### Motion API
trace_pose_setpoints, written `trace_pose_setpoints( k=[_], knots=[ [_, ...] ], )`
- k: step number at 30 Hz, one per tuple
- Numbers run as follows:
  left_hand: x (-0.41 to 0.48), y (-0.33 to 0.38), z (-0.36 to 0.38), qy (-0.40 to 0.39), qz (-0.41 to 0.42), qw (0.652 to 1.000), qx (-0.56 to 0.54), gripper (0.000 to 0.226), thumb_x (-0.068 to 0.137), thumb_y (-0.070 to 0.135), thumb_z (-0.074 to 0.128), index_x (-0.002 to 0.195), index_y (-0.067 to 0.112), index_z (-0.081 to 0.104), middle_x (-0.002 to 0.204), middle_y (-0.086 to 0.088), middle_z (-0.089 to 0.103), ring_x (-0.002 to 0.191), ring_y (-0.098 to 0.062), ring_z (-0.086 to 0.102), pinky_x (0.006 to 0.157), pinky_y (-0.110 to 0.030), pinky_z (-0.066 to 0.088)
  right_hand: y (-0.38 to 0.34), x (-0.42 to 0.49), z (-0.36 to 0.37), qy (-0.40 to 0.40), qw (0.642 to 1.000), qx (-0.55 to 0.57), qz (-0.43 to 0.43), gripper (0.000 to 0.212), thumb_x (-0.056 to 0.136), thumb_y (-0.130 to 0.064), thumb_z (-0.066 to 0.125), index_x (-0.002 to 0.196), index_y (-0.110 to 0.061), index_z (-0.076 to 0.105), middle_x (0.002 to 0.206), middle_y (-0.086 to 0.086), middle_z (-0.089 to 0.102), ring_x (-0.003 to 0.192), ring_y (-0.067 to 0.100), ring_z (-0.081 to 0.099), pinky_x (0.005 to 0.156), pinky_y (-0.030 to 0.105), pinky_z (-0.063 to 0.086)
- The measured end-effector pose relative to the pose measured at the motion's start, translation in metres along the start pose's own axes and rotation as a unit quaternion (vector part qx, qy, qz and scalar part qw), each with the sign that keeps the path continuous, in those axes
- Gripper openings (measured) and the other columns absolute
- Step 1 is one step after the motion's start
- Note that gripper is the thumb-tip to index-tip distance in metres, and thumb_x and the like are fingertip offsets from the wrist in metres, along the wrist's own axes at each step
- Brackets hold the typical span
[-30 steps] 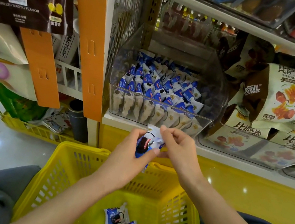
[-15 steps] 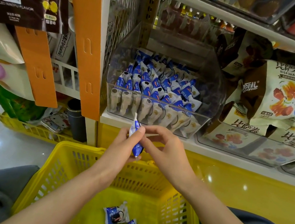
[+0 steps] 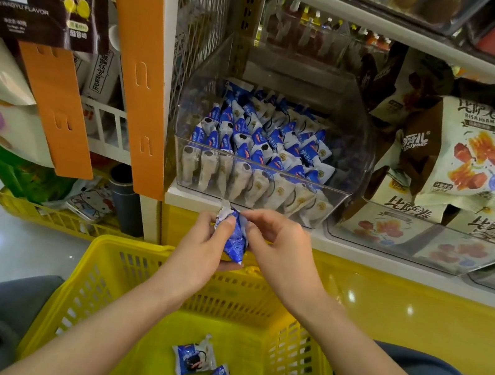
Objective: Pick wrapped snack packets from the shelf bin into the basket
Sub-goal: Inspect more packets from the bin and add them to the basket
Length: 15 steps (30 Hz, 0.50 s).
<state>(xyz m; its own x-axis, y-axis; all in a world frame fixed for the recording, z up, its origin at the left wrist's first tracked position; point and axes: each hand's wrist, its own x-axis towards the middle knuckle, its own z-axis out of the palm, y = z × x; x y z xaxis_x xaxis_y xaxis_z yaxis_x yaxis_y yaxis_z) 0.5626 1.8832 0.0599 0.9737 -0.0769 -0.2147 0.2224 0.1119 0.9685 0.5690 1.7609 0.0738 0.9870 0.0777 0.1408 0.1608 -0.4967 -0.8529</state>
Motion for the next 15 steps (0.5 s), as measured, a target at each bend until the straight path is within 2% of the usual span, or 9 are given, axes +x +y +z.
trace_pose_setpoints(
  k=[2,5,9,12,15],
  knots=[
    [0.001,-0.001,0.002,0.008,-0.002,1.0,-0.012,0.02,0.098,0.025,0.041,0.105,0.009,0.049,0.089,-0.002,0.064,0.073,-0.002,0.067,0.068,-0.03,0.059,0.001,0.001,0.002,0.002,1.0,0.007,0.002,0.02,0.091,-0.013,0.053,0.1,-0.023,0.068,0.084,-0.019,0.066,0.084,-0.001,0.065,0.078,0.023,0.055],
    [0.004,-0.001,0.0,0.031,-0.006,0.999,-0.031,0.021,0.097,0.028,0.042,0.105,0.011,0.049,0.097,-0.006,0.064,0.08,-0.007,0.068,0.065,-0.027,0.059,0.002,0.002,0.005,-0.017,0.999,0.035,0.019,0.017,0.092,-0.016,0.053,0.1,-0.027,0.064,0.092,-0.012,0.068,0.087,0.002,0.065,0.078,0.025,0.056],
    [0.007,-0.001,-0.006,0.049,-0.011,0.998,-0.028,0.031,0.096,0.035,0.041,0.114,0.011,0.047,0.108,-0.007,0.063,0.096,-0.014,0.066,0.072,-0.028,0.057,0.003,0.001,0.01,-0.082,0.992,0.059,0.078,0.018,0.092,-0.023,0.054,0.109,-0.026,0.059,0.101,-0.006,0.07,0.087,0.001,0.065,0.077,0.019,0.054],
    [0.008,-0.001,-0.008,0.05,-0.027,0.998,-0.006,0.036,0.096,0.038,0.04,0.121,0.012,0.043,0.109,-0.005,0.062,0.097,-0.014,0.064,0.072,-0.027,0.056,0.001,0.001,0.01,-0.103,0.985,0.082,0.113,0.014,0.091,-0.022,0.056,0.104,-0.028,0.058,0.097,-0.003,0.072,0.088,0.011,0.067,0.08,0.03,0.056],
    [0.01,0.0,-0.009,0.055,-0.044,0.997,0.02,0.039,0.096,0.037,0.041,0.127,0.012,0.038,0.104,0.0,0.062,0.089,-0.009,0.065,0.069,-0.021,0.056,-0.002,0.003,0.007,-0.102,0.977,0.103,0.159,0.023,0.089,-0.018,0.058,0.112,-0.018,0.056,0.1,0.003,0.07,0.092,0.018,0.067,0.079,0.034,0.056]
  ],
)
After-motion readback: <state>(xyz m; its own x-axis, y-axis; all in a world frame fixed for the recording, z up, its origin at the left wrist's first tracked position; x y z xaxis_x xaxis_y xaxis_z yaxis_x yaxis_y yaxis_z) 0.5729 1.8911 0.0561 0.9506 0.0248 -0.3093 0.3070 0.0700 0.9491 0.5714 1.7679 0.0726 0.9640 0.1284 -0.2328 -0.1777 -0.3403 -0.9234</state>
